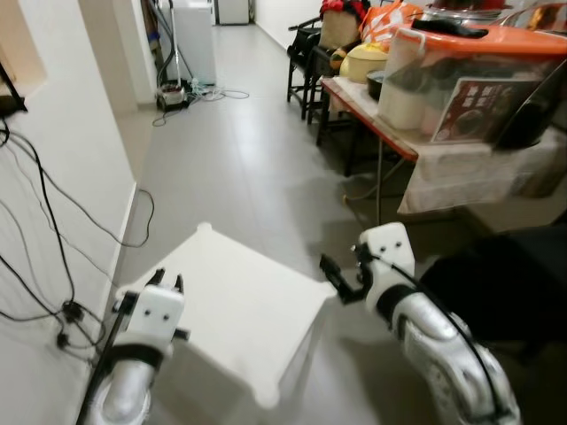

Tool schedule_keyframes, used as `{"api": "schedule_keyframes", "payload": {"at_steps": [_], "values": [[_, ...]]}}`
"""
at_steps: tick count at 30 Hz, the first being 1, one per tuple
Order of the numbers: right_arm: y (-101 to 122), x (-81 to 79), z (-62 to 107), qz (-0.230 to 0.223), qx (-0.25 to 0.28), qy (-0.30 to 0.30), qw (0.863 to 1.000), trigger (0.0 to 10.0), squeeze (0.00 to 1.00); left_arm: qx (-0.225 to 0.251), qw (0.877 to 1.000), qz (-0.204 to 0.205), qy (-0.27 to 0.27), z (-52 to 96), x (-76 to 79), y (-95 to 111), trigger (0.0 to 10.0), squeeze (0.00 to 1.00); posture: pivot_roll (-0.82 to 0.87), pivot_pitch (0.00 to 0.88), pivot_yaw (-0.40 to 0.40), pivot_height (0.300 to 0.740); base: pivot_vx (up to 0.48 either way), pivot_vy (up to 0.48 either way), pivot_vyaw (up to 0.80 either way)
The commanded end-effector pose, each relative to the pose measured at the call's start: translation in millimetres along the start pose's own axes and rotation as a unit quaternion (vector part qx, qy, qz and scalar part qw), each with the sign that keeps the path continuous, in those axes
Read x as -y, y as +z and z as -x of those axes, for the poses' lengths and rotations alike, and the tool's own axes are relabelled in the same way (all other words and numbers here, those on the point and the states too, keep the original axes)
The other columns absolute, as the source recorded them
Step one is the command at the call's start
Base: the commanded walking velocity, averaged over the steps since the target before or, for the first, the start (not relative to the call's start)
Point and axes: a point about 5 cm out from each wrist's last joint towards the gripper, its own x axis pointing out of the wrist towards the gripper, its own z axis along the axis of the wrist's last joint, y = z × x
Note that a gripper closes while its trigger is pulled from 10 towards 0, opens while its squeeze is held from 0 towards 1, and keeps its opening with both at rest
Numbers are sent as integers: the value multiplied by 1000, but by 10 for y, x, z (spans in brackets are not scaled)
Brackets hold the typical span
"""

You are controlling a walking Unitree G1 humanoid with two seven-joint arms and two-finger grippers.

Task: Building children table

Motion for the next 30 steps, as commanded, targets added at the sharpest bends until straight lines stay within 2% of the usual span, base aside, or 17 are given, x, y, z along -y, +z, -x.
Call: {"api": "schedule_keyframes", "payload": {"at_steps": [1,11,18,24,30], "values": [[-15,46,2,6,-4,-10,1000,10000,0,4,1000,4,-8,3,36,19,10000,0,13,0,-64,740,0,-480,0],[-8,34,-10,7,-1,-5,1000,10000,0,1,1000,1,-1,8,33,17,10000,0,13,0,-65,740,0,-480,0],[-5,36,-20,13,0,-4,1000,10000,0,-3,1000,1,6,16,22,7,10000,0,14,0,-67,740,0,0,0],[0,26,-29,17,1,-1,1000,10000,0,-3,1000,6,7,23,34,7,10000,0,14,0,-69,740,0,0,470],[-3,42,-42,15,-1,-4,1000,10000,0,-4,1000,10,8,27,45,8,10000,0,11,0,-69,740,0,0,0]]}}
